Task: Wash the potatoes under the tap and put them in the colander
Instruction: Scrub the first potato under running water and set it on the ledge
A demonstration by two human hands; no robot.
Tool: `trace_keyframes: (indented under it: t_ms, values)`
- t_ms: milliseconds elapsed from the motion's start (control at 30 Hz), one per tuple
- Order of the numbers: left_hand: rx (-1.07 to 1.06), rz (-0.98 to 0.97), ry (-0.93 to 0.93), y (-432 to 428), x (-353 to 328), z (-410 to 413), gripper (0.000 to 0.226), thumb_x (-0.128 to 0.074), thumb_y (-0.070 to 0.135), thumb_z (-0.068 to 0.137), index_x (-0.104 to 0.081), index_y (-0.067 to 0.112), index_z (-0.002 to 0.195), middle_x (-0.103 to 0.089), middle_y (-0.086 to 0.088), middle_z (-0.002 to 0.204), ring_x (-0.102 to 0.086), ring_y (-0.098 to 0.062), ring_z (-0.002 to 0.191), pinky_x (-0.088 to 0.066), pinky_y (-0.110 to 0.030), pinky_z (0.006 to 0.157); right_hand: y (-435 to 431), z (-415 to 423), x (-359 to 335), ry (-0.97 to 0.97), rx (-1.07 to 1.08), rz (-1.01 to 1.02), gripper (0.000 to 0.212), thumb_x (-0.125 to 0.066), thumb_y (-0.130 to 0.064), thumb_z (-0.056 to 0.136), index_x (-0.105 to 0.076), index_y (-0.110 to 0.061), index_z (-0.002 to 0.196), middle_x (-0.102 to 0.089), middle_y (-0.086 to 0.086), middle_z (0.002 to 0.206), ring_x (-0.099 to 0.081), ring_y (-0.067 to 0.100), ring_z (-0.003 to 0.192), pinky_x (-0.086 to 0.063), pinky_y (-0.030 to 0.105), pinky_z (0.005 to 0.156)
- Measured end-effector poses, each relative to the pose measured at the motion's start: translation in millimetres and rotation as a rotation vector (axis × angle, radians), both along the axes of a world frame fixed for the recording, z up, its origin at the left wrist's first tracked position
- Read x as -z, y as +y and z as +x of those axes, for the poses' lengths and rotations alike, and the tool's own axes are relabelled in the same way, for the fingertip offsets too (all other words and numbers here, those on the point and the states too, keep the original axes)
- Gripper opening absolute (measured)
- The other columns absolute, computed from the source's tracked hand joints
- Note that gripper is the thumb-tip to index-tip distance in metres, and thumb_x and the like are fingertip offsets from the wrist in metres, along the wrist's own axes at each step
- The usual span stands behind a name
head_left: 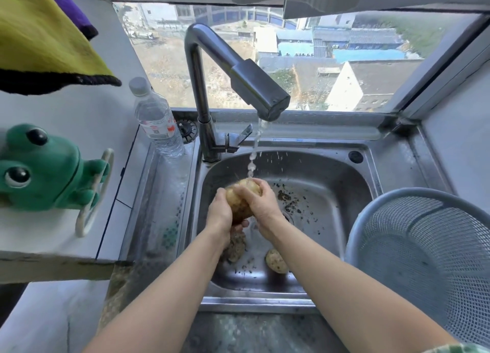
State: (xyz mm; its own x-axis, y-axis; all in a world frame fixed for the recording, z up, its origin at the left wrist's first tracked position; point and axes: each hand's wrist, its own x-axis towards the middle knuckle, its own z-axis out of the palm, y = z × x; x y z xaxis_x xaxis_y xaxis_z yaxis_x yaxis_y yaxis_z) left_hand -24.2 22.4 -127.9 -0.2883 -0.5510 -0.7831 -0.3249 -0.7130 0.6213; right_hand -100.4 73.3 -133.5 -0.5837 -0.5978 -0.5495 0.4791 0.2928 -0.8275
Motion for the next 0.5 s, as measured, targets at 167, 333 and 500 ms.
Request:
trace_keyframes:
  t_ms: [167, 333, 500]
  values:
    - [0.209, -0.210, 0.145, 10.1, -0.6, -4.7, 0.062, -0.058, 0.059, 0.084, -0.060, 0.010, 0.120, -0.072, -0.016, 0.094, -0.063, -0.024, 0.058, -0.043, -0.027, 0.043, -5.1, -10.8, -10.1, -0.011, 0.121, 0.140, 0.030, -0.057, -0.042, 0.093, -0.066, -0.014, 0.096, -0.072, 0.013, 0.101, -0.068, 0.029, 0.097, -0.057, 0.042, 0.083]
    - [0.166, -0.187, -0.115, -0.5, -15.8, -3.5, 0.062, -0.027, 0.062, 0.098, -0.063, 0.013, 0.101, -0.067, -0.014, 0.068, -0.051, -0.018, 0.042, -0.036, -0.022, 0.040, 14.4, -7.9, -16.5, 0.067, -0.163, -0.068, 0.044, -0.074, -0.030, 0.084, -0.052, -0.027, 0.121, -0.060, 0.006, 0.115, -0.063, 0.019, 0.105, -0.057, 0.031, 0.086]
    - [0.272, -0.279, -0.018, 6.9, -21.8, -2.8, 0.065, -0.027, 0.056, 0.100, -0.067, 0.006, 0.090, -0.059, -0.006, 0.056, -0.046, -0.013, 0.039, -0.034, -0.021, 0.041, 2.7, -17.2, -25.9, 0.168, -0.027, 0.054, 0.020, -0.058, -0.029, 0.095, -0.064, -0.015, 0.108, -0.065, -0.001, 0.097, -0.063, 0.022, 0.098, -0.055, 0.025, 0.068]
